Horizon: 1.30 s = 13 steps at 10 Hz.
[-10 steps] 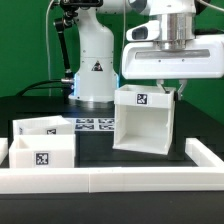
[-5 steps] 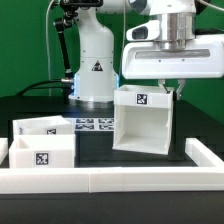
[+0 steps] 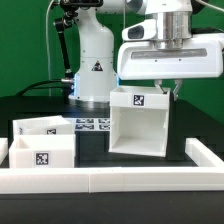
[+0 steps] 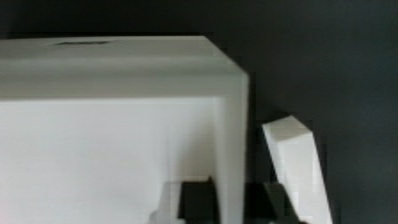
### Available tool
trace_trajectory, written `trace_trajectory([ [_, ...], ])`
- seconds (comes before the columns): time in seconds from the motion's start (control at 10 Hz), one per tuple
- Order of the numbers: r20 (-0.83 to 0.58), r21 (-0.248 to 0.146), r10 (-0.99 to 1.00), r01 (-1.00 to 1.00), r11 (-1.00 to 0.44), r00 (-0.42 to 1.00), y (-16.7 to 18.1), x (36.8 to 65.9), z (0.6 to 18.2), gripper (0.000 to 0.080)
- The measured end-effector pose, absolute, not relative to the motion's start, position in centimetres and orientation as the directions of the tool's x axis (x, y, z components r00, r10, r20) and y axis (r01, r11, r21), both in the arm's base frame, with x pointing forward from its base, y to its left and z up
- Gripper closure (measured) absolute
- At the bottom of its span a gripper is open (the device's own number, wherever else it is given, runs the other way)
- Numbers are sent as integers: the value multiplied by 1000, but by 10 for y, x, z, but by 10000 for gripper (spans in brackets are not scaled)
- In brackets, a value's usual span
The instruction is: Assemble drawer
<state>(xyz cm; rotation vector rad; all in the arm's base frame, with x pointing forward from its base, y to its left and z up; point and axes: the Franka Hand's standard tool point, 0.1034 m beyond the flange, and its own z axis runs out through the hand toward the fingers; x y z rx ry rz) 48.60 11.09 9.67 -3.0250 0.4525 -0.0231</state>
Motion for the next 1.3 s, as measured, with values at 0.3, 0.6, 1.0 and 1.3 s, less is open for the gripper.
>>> trace_trajectory([
  [0.3,27,-98,-304,-301,-949,952,108,517,97,762],
  [0.6,48,-114,-313,-307,-945,948,110,553,98,761],
  [1.0,80,-131,-317,-305,-943,945,110,587,98,758],
  [1.3,83,-133,-324,-312,-941,942,110,588,99,758],
])
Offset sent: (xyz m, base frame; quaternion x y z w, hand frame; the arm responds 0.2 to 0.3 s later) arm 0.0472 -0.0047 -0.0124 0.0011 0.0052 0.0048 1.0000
